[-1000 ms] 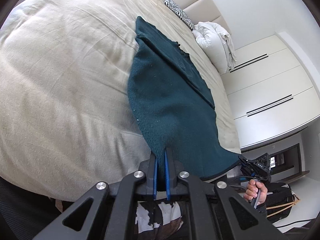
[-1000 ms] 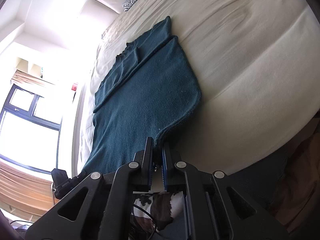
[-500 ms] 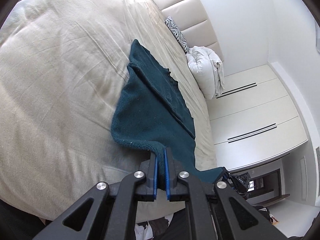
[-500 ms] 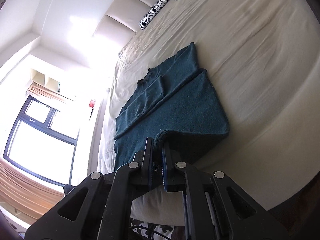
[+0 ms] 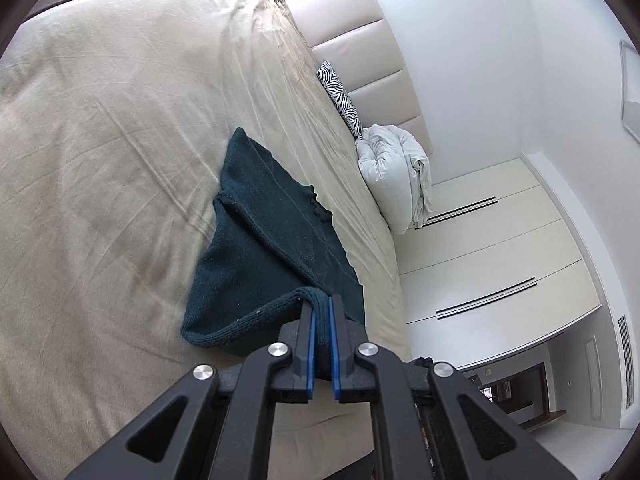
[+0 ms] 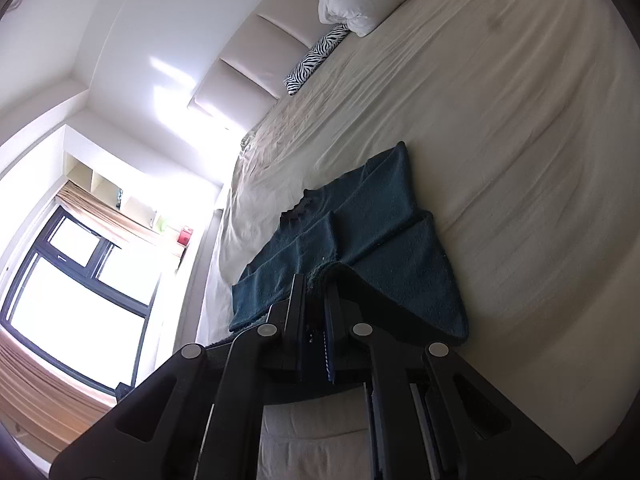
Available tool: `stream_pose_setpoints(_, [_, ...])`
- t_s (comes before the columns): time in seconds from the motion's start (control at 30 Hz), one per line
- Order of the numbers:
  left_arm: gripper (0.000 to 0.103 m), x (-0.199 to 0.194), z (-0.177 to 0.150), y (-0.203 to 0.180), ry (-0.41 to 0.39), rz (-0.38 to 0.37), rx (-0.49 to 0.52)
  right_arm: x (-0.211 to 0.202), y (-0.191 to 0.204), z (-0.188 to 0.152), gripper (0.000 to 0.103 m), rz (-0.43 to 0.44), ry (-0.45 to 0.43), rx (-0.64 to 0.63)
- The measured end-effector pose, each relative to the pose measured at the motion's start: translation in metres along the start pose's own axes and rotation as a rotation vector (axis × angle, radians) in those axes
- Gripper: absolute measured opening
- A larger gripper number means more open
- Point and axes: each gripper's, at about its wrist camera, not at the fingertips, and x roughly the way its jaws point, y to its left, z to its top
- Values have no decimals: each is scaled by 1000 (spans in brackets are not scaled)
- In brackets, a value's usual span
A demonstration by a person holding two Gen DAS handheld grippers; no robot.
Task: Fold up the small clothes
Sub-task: 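Lift the hem with both tools and fold it over toward the collar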
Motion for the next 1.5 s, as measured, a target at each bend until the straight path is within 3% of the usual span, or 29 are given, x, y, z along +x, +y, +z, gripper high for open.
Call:
stream_pose_setpoints(0.6, [6, 57, 60, -8, -11, 22, 28, 72, 9, 47, 7, -84, -46, -70])
stream_pose_setpoints(0.9, [6, 103, 106, -12, -33, 46, 37, 129, 6, 89, 7, -152, -62, -115])
stream_pose_setpoints(1.5, [7, 215, 181, 30, 1, 229, 30, 280, -36, 157, 7, -307, 5, -86])
